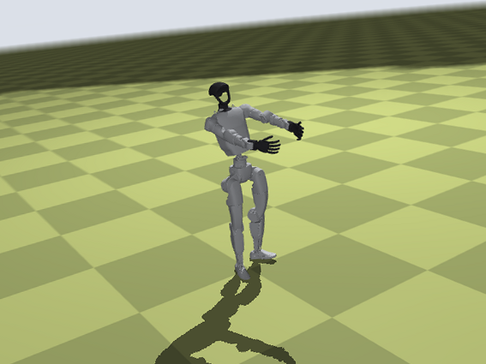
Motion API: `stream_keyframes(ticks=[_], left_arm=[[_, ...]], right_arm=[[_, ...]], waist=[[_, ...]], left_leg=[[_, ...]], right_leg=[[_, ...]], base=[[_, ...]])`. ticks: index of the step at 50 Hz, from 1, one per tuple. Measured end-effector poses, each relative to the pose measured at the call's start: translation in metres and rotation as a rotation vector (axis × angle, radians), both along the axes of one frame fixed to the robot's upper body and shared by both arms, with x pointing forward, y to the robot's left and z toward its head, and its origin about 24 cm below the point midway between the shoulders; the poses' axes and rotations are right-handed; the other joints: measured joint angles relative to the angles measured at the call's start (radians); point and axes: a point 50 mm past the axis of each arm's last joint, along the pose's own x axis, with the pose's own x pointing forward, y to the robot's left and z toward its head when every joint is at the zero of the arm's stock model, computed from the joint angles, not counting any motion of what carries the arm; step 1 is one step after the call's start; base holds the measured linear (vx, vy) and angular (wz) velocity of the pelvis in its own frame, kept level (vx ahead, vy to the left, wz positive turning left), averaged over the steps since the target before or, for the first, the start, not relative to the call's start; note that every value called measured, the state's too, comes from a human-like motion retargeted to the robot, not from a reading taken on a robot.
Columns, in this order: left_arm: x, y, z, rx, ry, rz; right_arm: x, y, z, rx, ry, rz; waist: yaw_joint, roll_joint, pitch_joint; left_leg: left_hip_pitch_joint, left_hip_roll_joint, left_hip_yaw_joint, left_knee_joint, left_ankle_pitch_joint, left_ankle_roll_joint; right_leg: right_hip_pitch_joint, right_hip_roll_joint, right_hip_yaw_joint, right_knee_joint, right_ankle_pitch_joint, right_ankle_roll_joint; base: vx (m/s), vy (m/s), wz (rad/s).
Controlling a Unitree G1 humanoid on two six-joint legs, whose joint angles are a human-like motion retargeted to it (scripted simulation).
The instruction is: In place motions
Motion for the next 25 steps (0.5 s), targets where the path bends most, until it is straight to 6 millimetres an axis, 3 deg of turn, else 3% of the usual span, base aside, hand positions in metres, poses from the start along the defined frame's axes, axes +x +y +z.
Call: stream_keyframes(ticks=[5, 8, 10, 13, 15, 18, 21, 25], left_arm=[[-0.010, 0.011, -0.017, 0.169, -0.050, -0.069], [-0.030, 0.026, -0.044, 0.313, -0.003, -0.098], [-0.049, 0.033, -0.070, 0.376, 0.068, -0.103], [-0.095, 0.039, -0.122, 0.394, 0.259, -0.127], [-0.141, 0.041, -0.161, 0.365, 0.460, -0.177], [-0.234, 0.035, -0.209, 0.262, 0.880, -0.303], [-0.325, 0.016, -0.231, 0.116, 1.211, -0.409], [-0.434, -0.031, -0.239, -0.099, 1.442, -0.309]], right_arm=[[-0.010, 0.000, -0.015, -0.096, -0.044, 0.026], [-0.023, -0.013, -0.033, -0.240, -0.094, 0.040], [-0.038, -0.026, -0.055, -0.344, -0.089, 0.029], [-0.080, -0.051, -0.109, -0.472, 0.073, 0.000], [-0.126, -0.068, -0.153, -0.540, 0.320, 0.004], [-0.226, -0.102, -0.204, -0.632, 0.881, 0.080], [-0.330, -0.130, -0.217, -0.691, 1.334, 0.058], [-0.460, -0.126, -0.212, -0.512, 1.682, -0.265]], waist=[[-0.002, 0.015, 0.005], [-0.011, 0.021, 0.016], [-0.009, 0.020, 0.032], [-0.014, 0.015, 0.070], [-0.023, 0.012, 0.098], [-0.028, 0.010, 0.136], [-0.025, 0.013, 0.166], [-0.020, 0.013, 0.186]], left_leg=[[-0.011, -0.005, 0.002, -0.006, 0.004, -0.001], [-0.015, -0.009, 0.001, -0.009, 0.007, -0.002], [-0.012, -0.009, 0.000, -0.009, 0.008, -0.001], [-0.002, -0.008, -0.006, -0.007, 0.010, 0.000], [0.009, -0.008, -0.010, -0.007, 0.012, 0.000], [0.016, -0.006, -0.009, -0.009, 0.013, -0.002], [0.011, -0.006, -0.007, -0.012, 0.012, -0.003], [-0.006, -0.006, -0.009, -0.012, 0.011, -0.004]], right_leg=[[-0.017, -0.004, 0.004, 0.000, 0.005, 0.000], [-0.024, -0.006, 0.006, -0.001, 0.008, 0.000], [-0.021, -0.007, 0.005, -0.001, 0.009, -0.001], [-0.006, -0.007, -0.002, 0.000, 0.010, -0.001], [0.009, -0.007, -0.007, -0.001, 0.009, -0.001], [0.016, -0.006, -0.007, -0.003, 0.010, -0.001], [0.008, -0.004, -0.003, -0.006, 0.011, 0.000], [-0.006, -0.004, -0.002, -0.007, 0.007, 0.002]], base=[[0.01, 0.06, -0.02], [-0.01, 0.07, -0.01], [0.00, 0.00, 0.00], [0.00, 0.00, 0.00], [0.00, 0.00, 0.00], [-0.07, -0.01, 0.00], [0.00, 0.00, 0.00], [0.12, -0.02, 0.04]])
